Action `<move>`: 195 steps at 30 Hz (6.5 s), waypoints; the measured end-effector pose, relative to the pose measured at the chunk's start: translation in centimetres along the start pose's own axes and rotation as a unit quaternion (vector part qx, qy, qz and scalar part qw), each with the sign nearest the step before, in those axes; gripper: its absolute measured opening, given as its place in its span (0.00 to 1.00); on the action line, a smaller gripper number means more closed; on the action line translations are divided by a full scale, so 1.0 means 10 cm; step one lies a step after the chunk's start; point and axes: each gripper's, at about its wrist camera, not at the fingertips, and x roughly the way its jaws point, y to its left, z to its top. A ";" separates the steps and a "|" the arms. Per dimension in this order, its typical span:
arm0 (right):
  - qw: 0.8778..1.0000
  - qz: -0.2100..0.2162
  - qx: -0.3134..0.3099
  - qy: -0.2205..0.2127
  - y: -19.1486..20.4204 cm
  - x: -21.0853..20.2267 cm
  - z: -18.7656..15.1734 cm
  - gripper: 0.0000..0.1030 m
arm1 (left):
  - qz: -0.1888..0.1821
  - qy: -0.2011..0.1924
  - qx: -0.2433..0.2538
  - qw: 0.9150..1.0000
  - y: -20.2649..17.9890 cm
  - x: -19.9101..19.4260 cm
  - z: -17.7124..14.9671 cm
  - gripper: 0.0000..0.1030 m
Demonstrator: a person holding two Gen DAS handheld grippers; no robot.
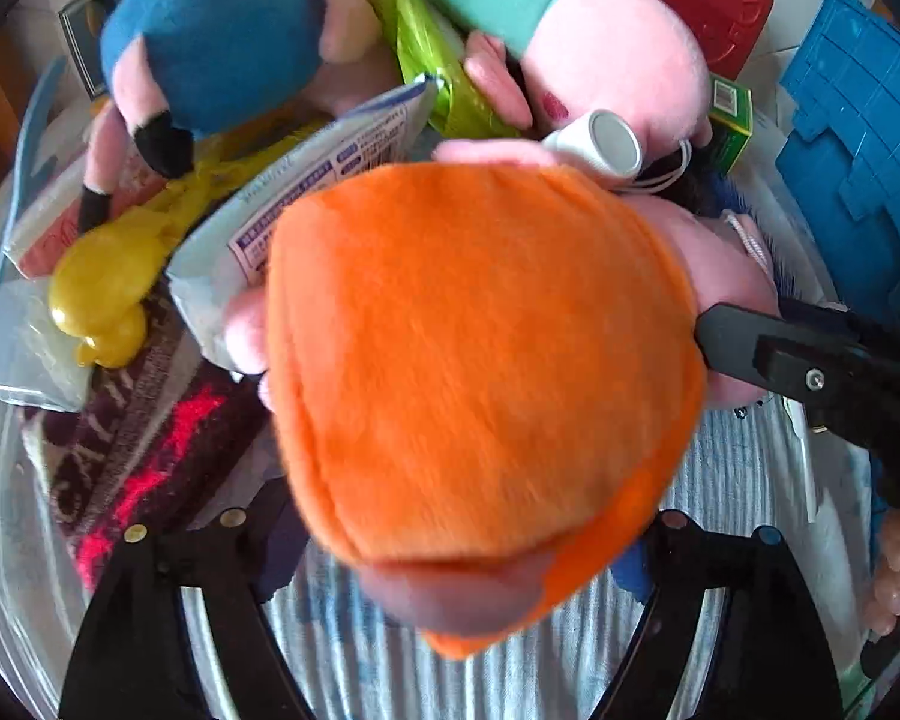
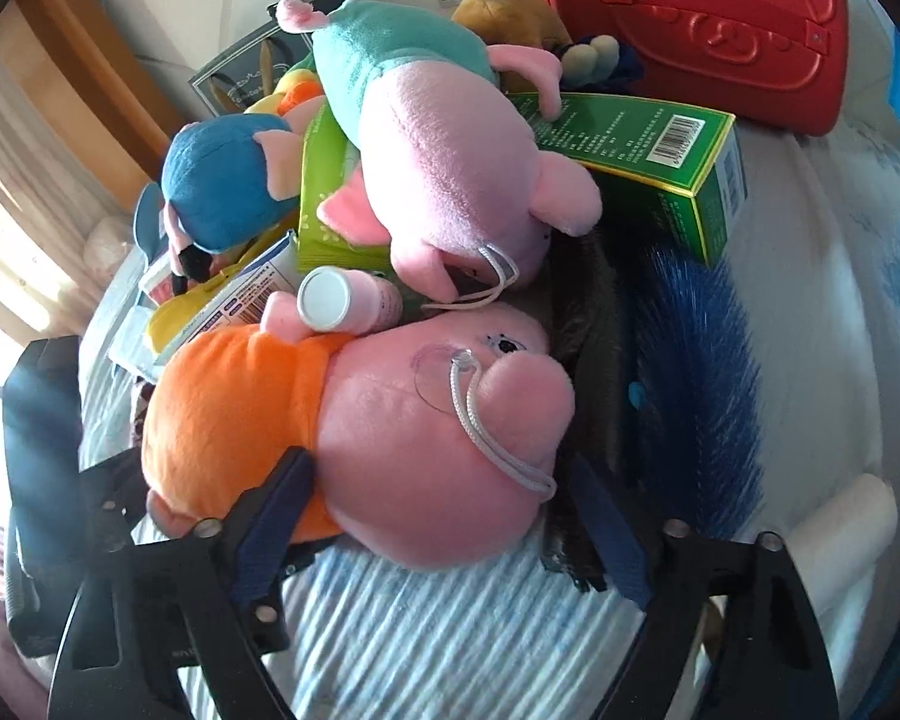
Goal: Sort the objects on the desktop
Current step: 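Grasp the orange-shirted pink pig plush with both grippers and lift it, then carry the pig plush over the blue crate and open the grippers, then withdraw both grippers from the crate back toward the table pile, then grasp the white pill bottle with left gripper while right gripper grasps the white lint roller, then lift the pill bottle and lint roller and carry both over the blue crate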
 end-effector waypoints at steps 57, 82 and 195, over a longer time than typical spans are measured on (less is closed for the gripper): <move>0.932 -0.125 -0.045 -0.337 0.34 -3.42 -0.94 0.73 | -0.082 -0.350 0.189 0.914 -2.00 -3.00 -0.13 0.80; 0.894 -0.221 0.083 -0.380 -1.50 -5.06 -2.29 0.76 | -0.159 -0.279 0.309 0.895 -4.79 -3.08 -0.41 0.84; 0.963 -0.198 0.180 0.010 -1.06 -0.52 -0.48 0.49 | 0.015 -0.002 0.033 0.999 -0.38 0.16 0.01 0.27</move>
